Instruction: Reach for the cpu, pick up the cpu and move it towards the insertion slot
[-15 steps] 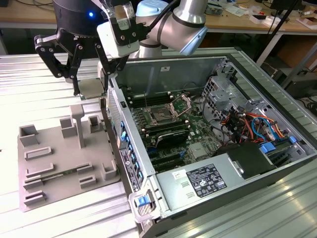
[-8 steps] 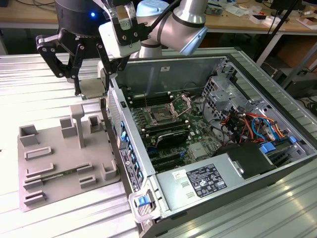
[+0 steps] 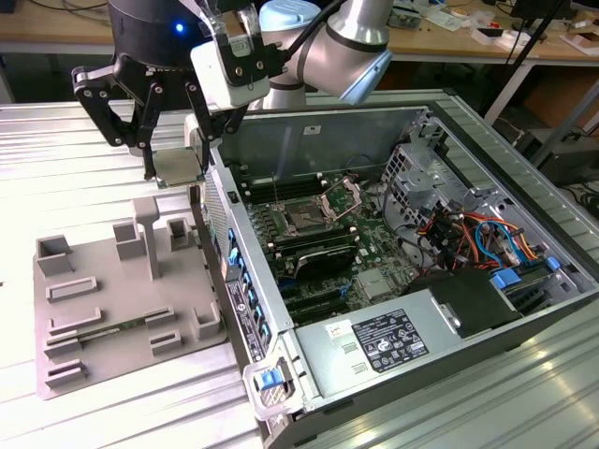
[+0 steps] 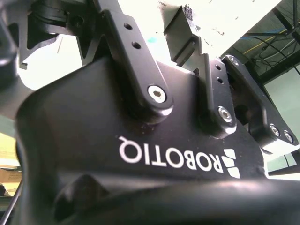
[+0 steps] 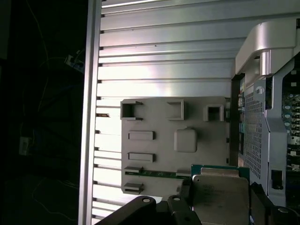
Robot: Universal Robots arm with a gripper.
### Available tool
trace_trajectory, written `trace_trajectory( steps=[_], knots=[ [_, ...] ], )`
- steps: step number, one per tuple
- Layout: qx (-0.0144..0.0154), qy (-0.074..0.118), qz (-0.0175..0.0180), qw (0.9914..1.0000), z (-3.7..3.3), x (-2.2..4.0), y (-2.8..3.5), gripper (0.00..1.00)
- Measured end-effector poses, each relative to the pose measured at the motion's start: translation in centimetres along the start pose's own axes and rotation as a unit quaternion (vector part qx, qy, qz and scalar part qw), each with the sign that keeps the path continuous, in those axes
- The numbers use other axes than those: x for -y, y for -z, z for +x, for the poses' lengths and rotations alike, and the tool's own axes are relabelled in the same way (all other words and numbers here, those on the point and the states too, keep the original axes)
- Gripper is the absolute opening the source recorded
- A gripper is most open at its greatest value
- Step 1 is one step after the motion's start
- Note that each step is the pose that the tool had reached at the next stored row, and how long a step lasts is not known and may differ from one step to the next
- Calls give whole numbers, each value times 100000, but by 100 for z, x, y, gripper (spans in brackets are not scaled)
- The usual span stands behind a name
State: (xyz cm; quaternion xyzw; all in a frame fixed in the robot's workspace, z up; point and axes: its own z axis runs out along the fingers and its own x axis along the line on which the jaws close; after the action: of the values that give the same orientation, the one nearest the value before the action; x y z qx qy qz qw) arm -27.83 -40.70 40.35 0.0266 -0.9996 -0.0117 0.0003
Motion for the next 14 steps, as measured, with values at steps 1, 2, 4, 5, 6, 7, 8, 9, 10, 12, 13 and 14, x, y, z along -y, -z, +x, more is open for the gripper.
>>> trace_trajectory(
  steps=[1,2,4,5,6,7,8,9,10,12,13,14],
  knots=[
    [-4,0,1,100000,-3,0,0,55],
    [-2,-1,-2,100000,-6,0,0,55],
    [-3,-1,2,100000,-10,0,0,55],
    [-2,-1,0,100000,-12,1,0,55],
    [-5,-1,-1,100000,-14,1,-1,55],
    [-2,-1,-1,100000,-17,1,-1,55],
    [0,0,1,100000,-20,1,-1,55],
    [-2,1,0,100000,-22,1,-1,55],
    [-2,0,-1,100000,-24,1,-1,55],
    [-2,0,0,100000,-30,2,-1,55],
    [-2,-2,-2,100000,-34,2,-2,55],
    [0,-2,0,100000,-36,2,-2,55]
  ],
)
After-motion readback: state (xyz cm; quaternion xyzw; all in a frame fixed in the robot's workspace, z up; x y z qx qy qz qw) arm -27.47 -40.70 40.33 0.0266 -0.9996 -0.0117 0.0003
